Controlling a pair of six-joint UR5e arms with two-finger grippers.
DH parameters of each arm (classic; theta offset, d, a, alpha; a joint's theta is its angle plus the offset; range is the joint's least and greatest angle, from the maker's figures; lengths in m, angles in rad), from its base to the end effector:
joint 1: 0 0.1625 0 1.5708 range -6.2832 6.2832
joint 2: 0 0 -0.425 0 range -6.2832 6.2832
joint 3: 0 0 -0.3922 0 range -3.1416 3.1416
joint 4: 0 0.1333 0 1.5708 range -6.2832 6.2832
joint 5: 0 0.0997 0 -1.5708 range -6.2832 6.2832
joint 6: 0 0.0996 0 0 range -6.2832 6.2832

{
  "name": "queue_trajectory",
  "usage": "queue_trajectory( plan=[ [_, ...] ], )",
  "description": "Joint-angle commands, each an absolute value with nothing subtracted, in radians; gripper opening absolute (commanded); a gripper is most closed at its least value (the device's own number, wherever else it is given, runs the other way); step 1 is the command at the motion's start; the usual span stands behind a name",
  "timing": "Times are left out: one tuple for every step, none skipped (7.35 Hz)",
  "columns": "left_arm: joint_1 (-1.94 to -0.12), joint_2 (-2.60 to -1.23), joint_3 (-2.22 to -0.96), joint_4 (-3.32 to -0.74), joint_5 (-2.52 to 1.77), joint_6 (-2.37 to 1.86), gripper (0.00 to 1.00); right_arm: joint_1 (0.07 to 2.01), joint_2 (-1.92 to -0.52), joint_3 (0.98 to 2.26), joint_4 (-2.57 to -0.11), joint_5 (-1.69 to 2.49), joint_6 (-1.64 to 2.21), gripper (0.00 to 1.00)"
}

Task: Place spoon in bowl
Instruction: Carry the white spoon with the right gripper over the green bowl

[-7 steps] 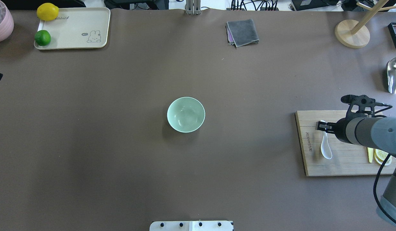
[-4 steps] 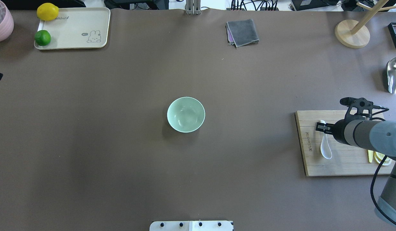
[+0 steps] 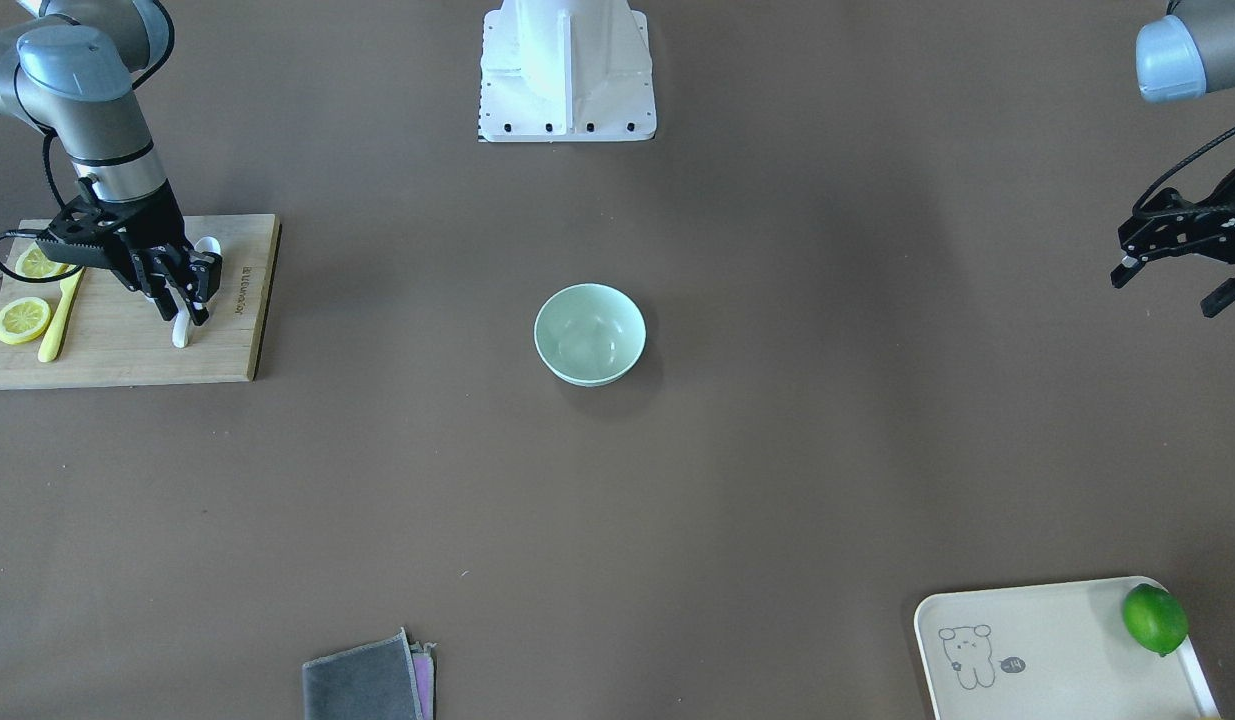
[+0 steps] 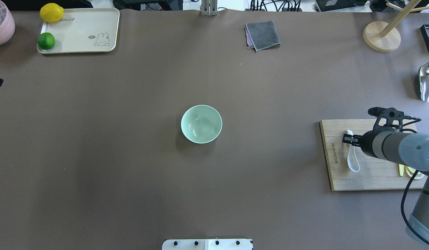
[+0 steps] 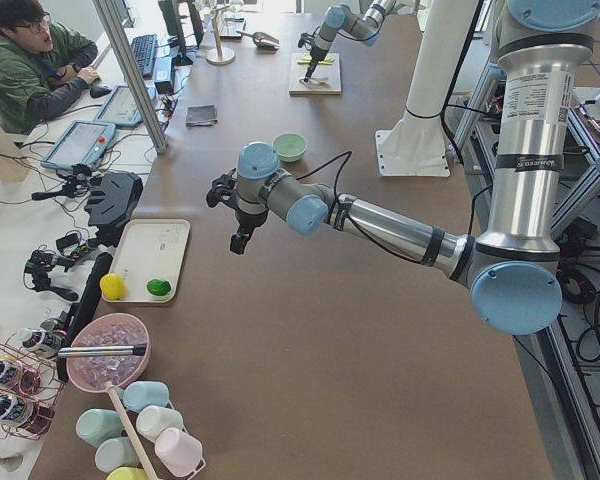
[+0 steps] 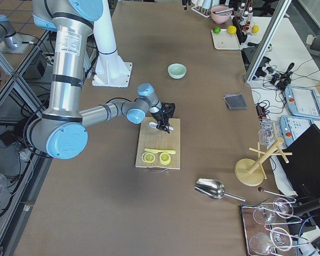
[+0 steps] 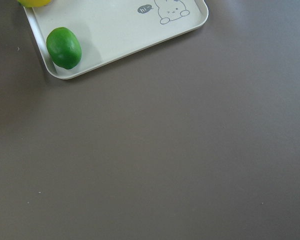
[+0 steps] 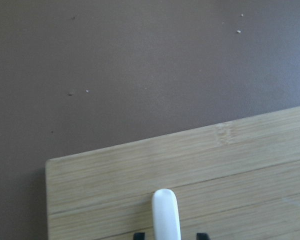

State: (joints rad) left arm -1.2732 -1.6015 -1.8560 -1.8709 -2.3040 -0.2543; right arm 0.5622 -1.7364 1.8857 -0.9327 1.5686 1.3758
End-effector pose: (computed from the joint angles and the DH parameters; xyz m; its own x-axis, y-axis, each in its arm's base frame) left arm 0.0858 -0.5071 0.4682 0.6380 0.3724 -0.6740 -0.0815 0.9030 0.4218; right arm -0.3169 -0.3575 0.5230 0.6893 0.2053 0.6948 -0.4085 0.9021 0.1388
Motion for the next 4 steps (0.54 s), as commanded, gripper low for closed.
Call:
queue_trajectory(
  plan=[
    [-1.273, -1.601, -1.858, -1.873, -2.304, -0.256, 0.98, 0.561, -1.727, 1.887, -0.933, 1.572, 1.376, 0.00],
    [-1.273, -1.601, -1.858, -1.871, -2.304, -0.256, 0.98, 0.560, -1.720, 1.899, -0.934, 1.577, 1.376, 0.00],
    [-1.273, -1.601, -1.859, -1.873, -2.304, -0.258, 0.98, 0.560, -1.685, 1.914, -0.943, 1.580, 1.385, 0.00],
    [-1.273, -1.601, -1.862, -1.881, -2.304, -0.277, 0.98, 0.563, -1.616, 1.913, -1.000, 1.580, 1.423, 0.00]
  ],
)
